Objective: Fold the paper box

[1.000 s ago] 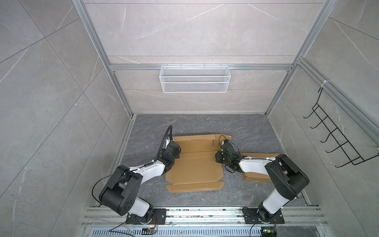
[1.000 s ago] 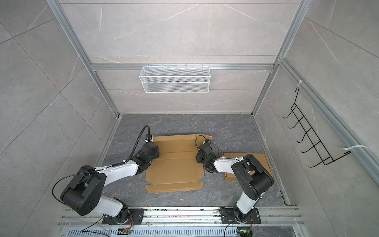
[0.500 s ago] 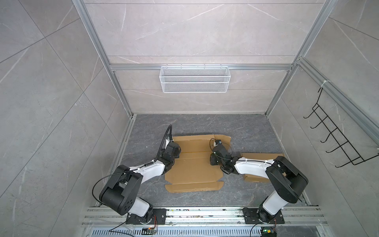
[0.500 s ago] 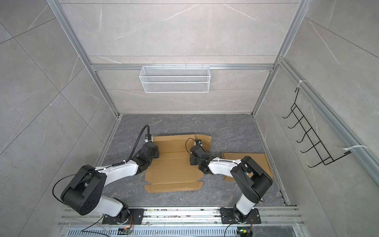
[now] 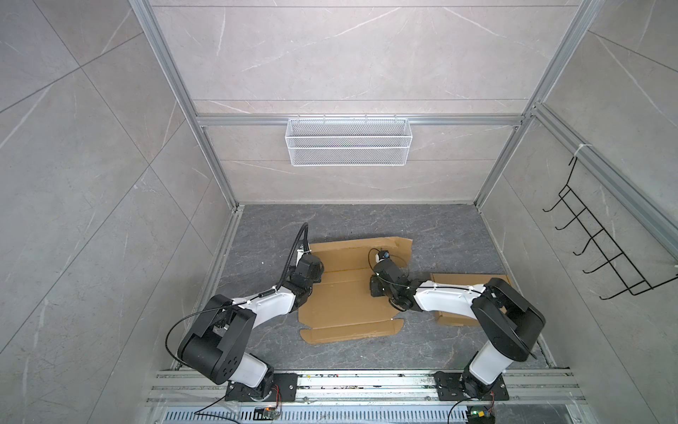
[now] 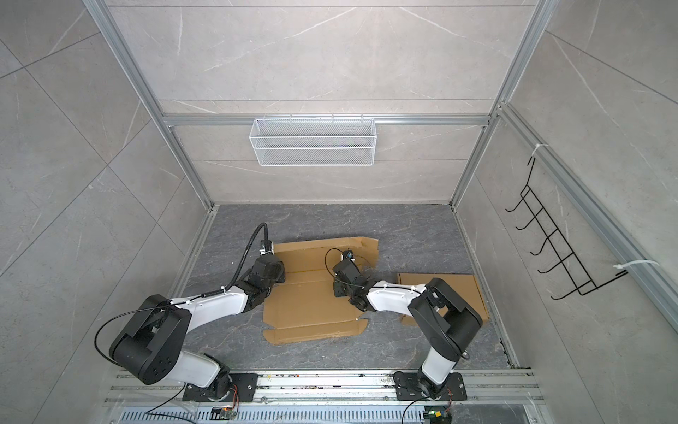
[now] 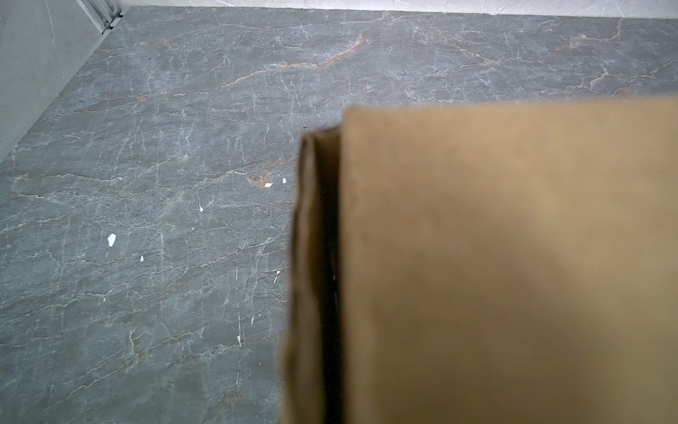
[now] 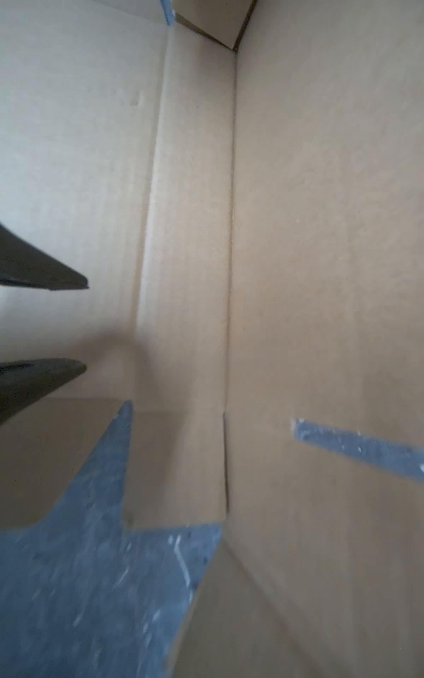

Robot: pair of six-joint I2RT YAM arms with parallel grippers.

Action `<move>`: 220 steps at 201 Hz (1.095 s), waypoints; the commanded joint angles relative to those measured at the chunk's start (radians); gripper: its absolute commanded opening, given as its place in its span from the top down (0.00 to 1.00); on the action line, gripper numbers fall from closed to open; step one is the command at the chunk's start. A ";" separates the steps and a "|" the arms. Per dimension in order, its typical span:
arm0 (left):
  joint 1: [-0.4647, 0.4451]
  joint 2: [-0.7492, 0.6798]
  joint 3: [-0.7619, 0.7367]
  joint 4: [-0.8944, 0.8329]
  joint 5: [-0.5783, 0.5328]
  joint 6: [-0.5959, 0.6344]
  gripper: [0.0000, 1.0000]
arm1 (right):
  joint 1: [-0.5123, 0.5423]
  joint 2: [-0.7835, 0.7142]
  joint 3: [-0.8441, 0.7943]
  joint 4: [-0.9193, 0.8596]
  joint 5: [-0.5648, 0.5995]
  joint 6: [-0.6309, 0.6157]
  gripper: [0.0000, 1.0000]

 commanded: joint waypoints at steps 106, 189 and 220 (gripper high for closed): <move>0.006 0.013 0.044 -0.153 0.084 0.088 1.00 | -0.405 -0.264 0.314 -0.587 -0.171 -0.593 0.28; 0.020 0.038 0.077 -0.183 0.124 0.116 1.00 | -0.426 0.095 0.707 -0.871 -0.240 -1.053 0.26; 0.021 0.052 0.082 -0.167 0.113 0.119 1.00 | -0.426 0.162 0.767 -0.962 -0.287 -1.089 0.31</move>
